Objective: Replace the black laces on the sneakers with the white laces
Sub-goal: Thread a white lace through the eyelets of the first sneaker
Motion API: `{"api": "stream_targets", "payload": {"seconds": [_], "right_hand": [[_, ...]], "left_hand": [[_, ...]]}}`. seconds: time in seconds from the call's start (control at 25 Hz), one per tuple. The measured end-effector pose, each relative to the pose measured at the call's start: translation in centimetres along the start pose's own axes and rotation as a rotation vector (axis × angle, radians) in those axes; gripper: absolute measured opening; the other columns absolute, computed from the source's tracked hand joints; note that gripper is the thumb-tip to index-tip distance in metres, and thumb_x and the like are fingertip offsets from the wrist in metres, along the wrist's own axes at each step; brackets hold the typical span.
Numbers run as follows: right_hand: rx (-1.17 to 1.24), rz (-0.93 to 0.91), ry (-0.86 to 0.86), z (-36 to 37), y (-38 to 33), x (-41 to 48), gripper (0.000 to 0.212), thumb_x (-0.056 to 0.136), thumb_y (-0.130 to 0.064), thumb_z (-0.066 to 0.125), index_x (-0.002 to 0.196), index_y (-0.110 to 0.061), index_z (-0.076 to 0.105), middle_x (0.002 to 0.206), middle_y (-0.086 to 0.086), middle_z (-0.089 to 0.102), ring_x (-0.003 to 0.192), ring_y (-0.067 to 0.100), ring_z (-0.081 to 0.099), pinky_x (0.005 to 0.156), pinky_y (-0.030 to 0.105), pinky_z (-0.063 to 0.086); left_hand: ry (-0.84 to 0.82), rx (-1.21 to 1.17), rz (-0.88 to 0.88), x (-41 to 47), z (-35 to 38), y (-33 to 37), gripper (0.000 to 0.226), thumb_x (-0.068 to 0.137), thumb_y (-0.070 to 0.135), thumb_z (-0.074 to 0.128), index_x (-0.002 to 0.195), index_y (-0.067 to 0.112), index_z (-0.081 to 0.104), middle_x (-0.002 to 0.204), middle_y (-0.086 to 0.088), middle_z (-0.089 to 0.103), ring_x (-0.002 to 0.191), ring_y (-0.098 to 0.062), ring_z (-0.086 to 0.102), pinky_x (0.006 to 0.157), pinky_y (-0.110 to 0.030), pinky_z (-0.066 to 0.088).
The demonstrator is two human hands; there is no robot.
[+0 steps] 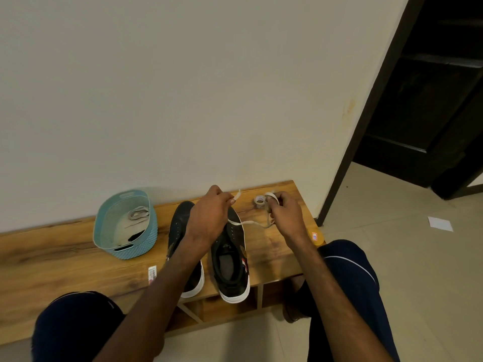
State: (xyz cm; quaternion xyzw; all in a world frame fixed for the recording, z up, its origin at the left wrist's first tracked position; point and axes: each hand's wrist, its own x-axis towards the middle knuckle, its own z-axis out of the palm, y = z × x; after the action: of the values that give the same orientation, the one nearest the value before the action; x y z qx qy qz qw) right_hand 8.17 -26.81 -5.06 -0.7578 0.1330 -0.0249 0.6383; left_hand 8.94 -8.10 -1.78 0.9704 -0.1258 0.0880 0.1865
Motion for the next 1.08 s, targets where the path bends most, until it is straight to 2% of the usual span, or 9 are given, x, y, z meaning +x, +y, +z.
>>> {"api": "stream_targets", "payload": {"seconds": [0.2,0.28,0.44,0.48,0.6,0.72,0.88,1.0,1.08], "right_hand": [[0.009,0.218,-0.224,-0.3,-0.2,-0.2,0.010,0.094,-0.013,0.061,0.101,-0.015,0.055,0.074,0.003,0.055,0.052,0.008,0.043,0.045,0.022,0.034],[0.222,0.237,-0.234,-0.2,-0.4,0.2,0.026,0.096,-0.016,0.058,0.119,-0.005,0.053,0.073,0.002,0.056,0.048,0.006,0.042,0.042,0.020,0.032],[0.334,0.147,-0.276,0.0,-1.1,0.2,0.017,0.102,-0.015,0.050,0.115,-0.006,0.055,0.081,0.003,0.069,0.055,0.010,0.052,0.046,0.021,0.036],[0.348,0.130,-0.295,0.2,-1.3,0.0,0.012,0.101,-0.011,0.049,0.113,-0.009,0.053,0.081,0.005,0.070,0.055,0.011,0.053,0.047,0.022,0.037],[0.293,0.045,-0.365,0.1,-2.4,-0.3,0.015,0.100,-0.006,0.047,0.112,-0.014,0.044,0.072,0.002,0.062,0.052,0.011,0.044,0.049,0.025,0.033],[0.174,-0.031,-0.528,-0.7,-5.1,0.2,0.014,0.101,-0.009,0.048,0.110,-0.016,0.040,0.064,-0.002,0.052,0.052,0.011,0.039,0.050,0.025,0.032],[0.017,-0.173,-0.514,-1.6,-8.6,1.5,0.016,0.101,-0.019,0.055,0.111,-0.013,0.043,0.062,-0.006,0.057,0.057,0.010,0.045,0.053,0.025,0.040],[-0.043,-0.307,-0.346,-1.1,-9.2,1.8,0.032,0.095,-0.035,0.064,0.117,-0.016,0.051,0.097,0.000,0.066,0.080,0.010,0.060,0.066,0.026,0.046],[-0.046,-0.323,-0.362,-0.2,-9.5,1.3,0.039,0.095,-0.040,0.064,0.123,-0.016,0.053,0.107,0.000,0.065,0.091,0.010,0.061,0.073,0.023,0.046]], "left_hand": [[-0.126,0.505,0.011,1.0,-1.4,1.6,0.048,0.104,0.049,0.031,0.115,0.009,0.056,0.108,-0.009,0.060,0.087,-0.025,0.066,0.066,-0.033,0.047],[-0.078,0.413,-0.116,1.2,-1.7,1.5,0.047,0.105,0.047,0.030,0.112,0.006,0.053,0.099,-0.012,0.066,0.085,-0.028,0.065,0.062,-0.033,0.040],[-0.074,-0.489,-0.361,2.0,-1.5,0.5,0.016,0.104,0.029,0.045,0.109,0.017,0.053,0.093,-0.010,0.065,0.081,-0.023,0.059,0.068,-0.033,0.044],[-0.103,-0.445,-0.328,2.0,-1.9,0.7,0.013,0.103,0.028,0.047,0.111,0.020,0.053,0.095,-0.007,0.065,0.084,-0.022,0.061,0.070,-0.034,0.047],[-0.152,0.267,-0.027,1.8,-1.7,0.6,0.045,0.098,0.037,0.055,0.140,0.028,0.043,0.136,-0.007,0.051,0.119,-0.027,0.053,0.091,-0.045,0.050],[-0.242,-0.043,0.098,2.2,-1.9,1.6,0.062,0.091,0.040,0.065,0.147,0.034,0.040,0.154,0.000,0.032,0.136,-0.024,0.039,0.102,-0.047,0.045],[-0.066,-0.102,0.112,4.0,-3.2,2.8,0.021,0.098,0.032,0.055,0.110,0.027,0.071,0.128,0.010,0.055,0.113,-0.013,0.055,0.087,-0.038,0.048],[0.042,-0.196,0.026,5.0,-5.2,3.4,0.027,0.101,0.033,0.049,0.107,0.021,0.072,0.120,0.006,0.058,0.106,-0.013,0.057,0.083,-0.032,0.045],[0.100,-0.239,-0.022,5.3,-5.8,3.8,0.030,0.102,0.033,0.047,0.110,0.017,0.072,0.121,0.004,0.057,0.108,-0.012,0.054,0.084,-0.029,0.043]]}}
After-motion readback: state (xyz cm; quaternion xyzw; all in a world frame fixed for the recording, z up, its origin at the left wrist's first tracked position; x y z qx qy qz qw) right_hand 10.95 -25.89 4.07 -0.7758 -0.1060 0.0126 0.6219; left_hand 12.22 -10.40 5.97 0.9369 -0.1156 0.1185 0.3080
